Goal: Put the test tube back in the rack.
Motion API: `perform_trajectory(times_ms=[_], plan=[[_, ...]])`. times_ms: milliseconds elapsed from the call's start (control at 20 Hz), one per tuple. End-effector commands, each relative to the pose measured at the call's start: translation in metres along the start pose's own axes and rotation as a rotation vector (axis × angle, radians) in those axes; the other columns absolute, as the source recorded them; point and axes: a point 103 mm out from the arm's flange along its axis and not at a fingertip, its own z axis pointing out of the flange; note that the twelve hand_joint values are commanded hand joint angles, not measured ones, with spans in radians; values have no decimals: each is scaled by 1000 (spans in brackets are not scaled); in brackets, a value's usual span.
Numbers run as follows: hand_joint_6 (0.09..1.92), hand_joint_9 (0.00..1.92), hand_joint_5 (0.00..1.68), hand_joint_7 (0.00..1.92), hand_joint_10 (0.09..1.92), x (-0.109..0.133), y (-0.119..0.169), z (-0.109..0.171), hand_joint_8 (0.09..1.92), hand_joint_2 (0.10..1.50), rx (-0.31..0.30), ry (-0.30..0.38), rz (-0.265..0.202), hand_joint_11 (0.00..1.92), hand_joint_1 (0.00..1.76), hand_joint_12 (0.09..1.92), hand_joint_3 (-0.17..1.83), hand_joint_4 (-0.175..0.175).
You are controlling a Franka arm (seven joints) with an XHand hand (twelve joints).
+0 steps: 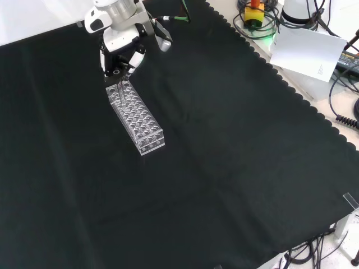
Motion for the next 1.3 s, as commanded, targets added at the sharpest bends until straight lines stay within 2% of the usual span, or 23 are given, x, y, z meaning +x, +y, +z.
perform_trajectory(times_ms=[50,550,1300], plan=[[87,1276,1312,1181,671,-1,1,1,953,1078,6,9,-4,1376,1422,817,-175,-175],[87,1277,1313,1181,671,2,4,18,951,1078,32,-9,2,1376,1422,818,-175,-175],[87,1277,1315,1181,672,-3,9,22,952,1078,52,-8,5,1375,1422,818,-175,-175]])
